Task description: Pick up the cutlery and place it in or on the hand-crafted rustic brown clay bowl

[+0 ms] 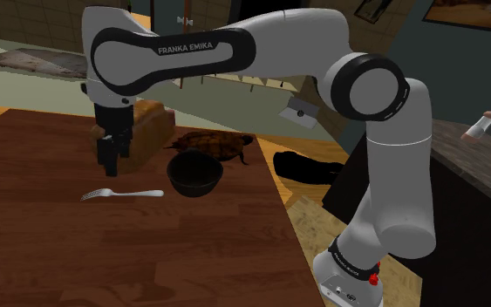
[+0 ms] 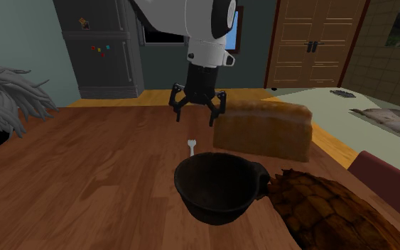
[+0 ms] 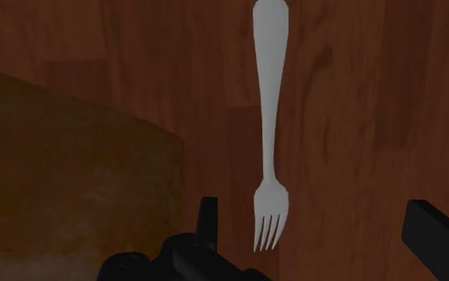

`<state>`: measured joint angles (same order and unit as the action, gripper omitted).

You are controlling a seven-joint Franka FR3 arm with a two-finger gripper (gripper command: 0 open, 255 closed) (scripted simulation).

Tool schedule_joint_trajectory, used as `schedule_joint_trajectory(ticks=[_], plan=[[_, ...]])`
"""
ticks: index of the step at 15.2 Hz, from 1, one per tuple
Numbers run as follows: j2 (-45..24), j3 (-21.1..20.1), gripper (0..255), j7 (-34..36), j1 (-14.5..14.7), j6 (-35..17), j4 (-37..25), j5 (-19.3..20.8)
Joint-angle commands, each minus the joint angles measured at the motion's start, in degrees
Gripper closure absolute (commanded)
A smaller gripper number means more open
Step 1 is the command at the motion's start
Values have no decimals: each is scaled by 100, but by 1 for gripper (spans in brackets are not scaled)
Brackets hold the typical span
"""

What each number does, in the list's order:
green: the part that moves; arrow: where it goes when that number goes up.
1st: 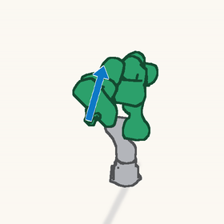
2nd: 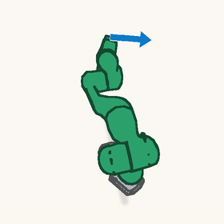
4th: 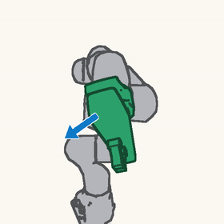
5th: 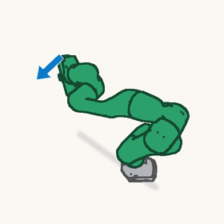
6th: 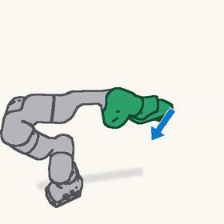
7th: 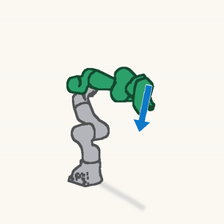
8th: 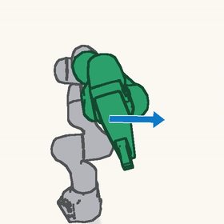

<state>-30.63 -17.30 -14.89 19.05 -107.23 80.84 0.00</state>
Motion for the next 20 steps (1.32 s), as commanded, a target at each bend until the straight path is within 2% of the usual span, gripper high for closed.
schedule_joint_trajectory(ticks=[1, 10, 11, 12, 13, 14, 15, 16, 17, 19, 20], plan=[[-555, 58, 0, -34, -1, -238, 247, 0], [-565, 167, 0, -69, 87, -347, 332, -63], [-619, 151, 255, 15, 158, -475, 396, -48], [-835, 198, 255, -75, 119, -231, -36, -7], [-987, 203, 255, -37, 173, -339, -80, 26], [-643, 169, 255, -57, 101, -589, 514, -56], [-917, 191, 255, -42, 151, -573, 234, -7], [-660, 166, 255, -46, 114, -678, 588, -51], [-617, 141, 255, 38, 176, -498, 443, -46], [-199, 97, 255, 41, 125, -946, 1299, -122], [554, 40, 255, -13, 123, -1135, 1280, -156]])
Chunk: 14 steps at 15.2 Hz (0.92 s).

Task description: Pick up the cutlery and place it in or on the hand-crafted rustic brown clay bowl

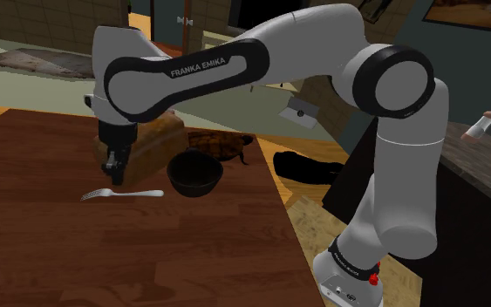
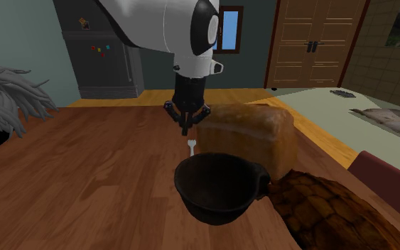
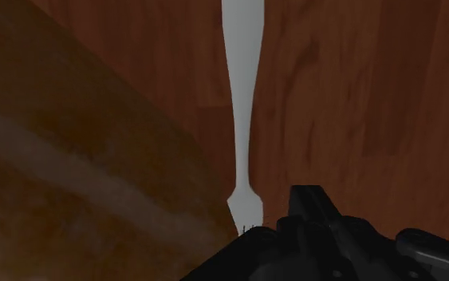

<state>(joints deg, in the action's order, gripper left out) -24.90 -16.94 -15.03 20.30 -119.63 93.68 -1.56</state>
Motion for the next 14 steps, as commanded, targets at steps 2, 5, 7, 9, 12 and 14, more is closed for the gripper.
schedule_joint_trajectory(ticks=[2, 5, 7, 9, 12, 14], plan=[[-30, 112, 0, 198, 129, 265, 3, 327], [-70, 391, 0, 656, 470, 732, 21, 1123], [-110, 403, 0, 667, 467, 595, 120, 1139], [-154, 410, 0, 680, 461, 460, 212, 1158], [-229, 420, 0, 701, 451, 261, 339, 1190], [-245, 418, 0, 707, 446, 223, 362, 1199]])
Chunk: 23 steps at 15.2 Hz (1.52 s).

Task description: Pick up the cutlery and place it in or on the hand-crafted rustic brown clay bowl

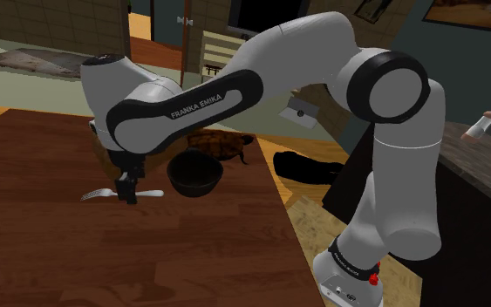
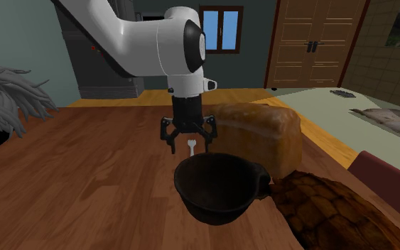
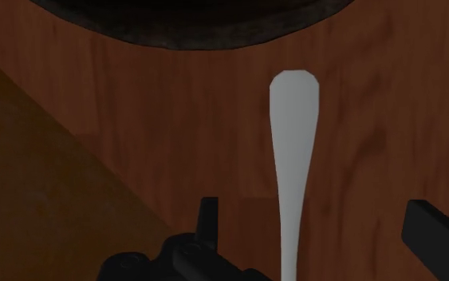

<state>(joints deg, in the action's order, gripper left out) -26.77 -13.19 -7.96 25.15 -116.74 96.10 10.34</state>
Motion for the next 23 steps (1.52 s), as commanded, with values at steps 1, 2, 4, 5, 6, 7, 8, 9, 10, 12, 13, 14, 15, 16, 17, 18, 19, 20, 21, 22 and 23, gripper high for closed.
schedule_joint_trajectory(ticks=[1, 2, 4, 5, 6, 7, 8, 9, 10, 12, 13, 14, 15, 16, 17, 18, 19, 20, 21, 22, 23], plan=[[-59, 40, 0, 1, -42, -65, 119, 10], [-59, 38, 0, 2, -44, -65, 119, 11], [-59, 34, 0, 3, -48, -65, 119, 13], [-59, 33, 0, 3, -48, -65, 119, 14], [-59, 33, 0, 3, -48, -65, 119, 14], [-50, 30, 255, 14, -43, -81, 145, 14], [-60, 30, 255, 15, -41, -77, 131, 16], [-60, 31, 255, 16, -41, -77, 132, 16], [-60, 30, 255, 15, -41, -76, 131, 16], [-59, 30, 255, 15, -41, -76, 131, 15], [-60, 31, 255, 15, -41, -76, 130, 16], [-60, 31, 255, 15, -41, -76, 130, 16], [-60, 31, 255, 14, -42, -78, 132, 16], [-59, 33, 255, 3, -48, -65, 119, 14], [-22, 27, 255, -7, -51, -5, 95, 2], [15, 21, 255, -16, -54, 56, 70, -10], [48, 16, 255, -26, -56, 117, 41, -21], [82, 11, 255, -35, -59, 179, 12, -32], [115, 6, 255, -45, -61, 241, -18, -42], [147, 1, 255, -54, -63, 303, -49, -53], [179, -3, 255, -63, -64, 366, -82, -63]])
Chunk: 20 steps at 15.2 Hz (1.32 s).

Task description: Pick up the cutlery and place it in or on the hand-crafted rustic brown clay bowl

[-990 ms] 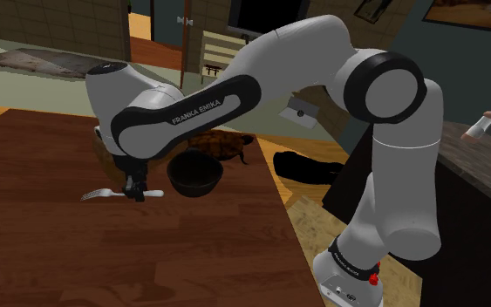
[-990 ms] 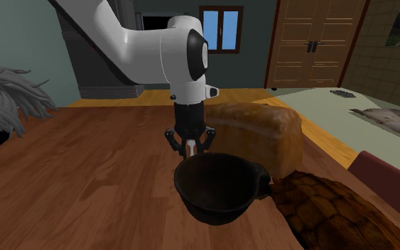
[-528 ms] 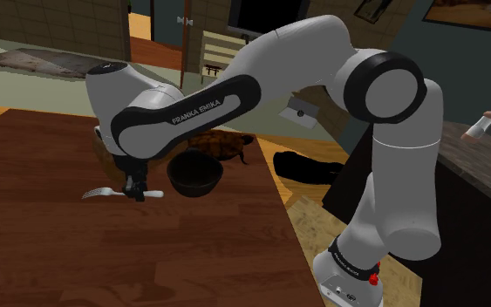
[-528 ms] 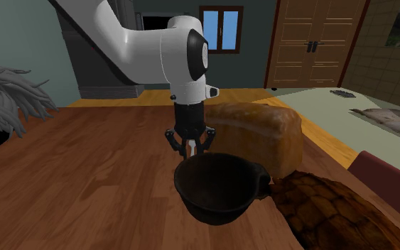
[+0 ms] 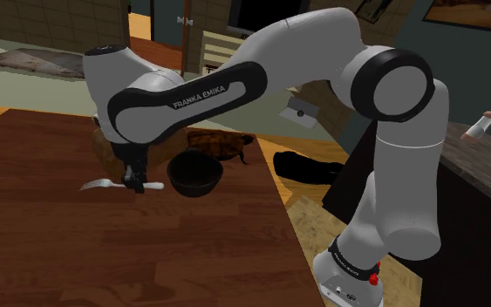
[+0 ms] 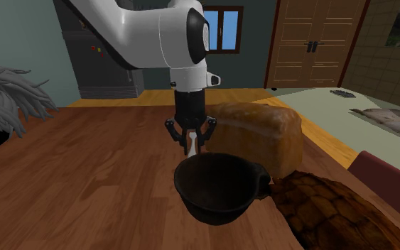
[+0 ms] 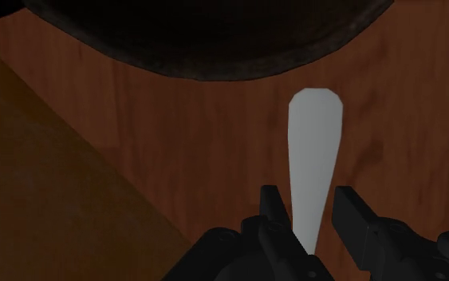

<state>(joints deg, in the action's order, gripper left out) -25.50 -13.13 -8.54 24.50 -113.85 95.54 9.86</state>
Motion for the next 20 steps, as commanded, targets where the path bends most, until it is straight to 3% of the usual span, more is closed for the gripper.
schedule_joint_trajectory(ticks=[1, 20], plan=[[81, -13, 255, -14, -1, 140, -61, -25], [446, -68, 255, -159, 9, 1434, -1006, -155]])
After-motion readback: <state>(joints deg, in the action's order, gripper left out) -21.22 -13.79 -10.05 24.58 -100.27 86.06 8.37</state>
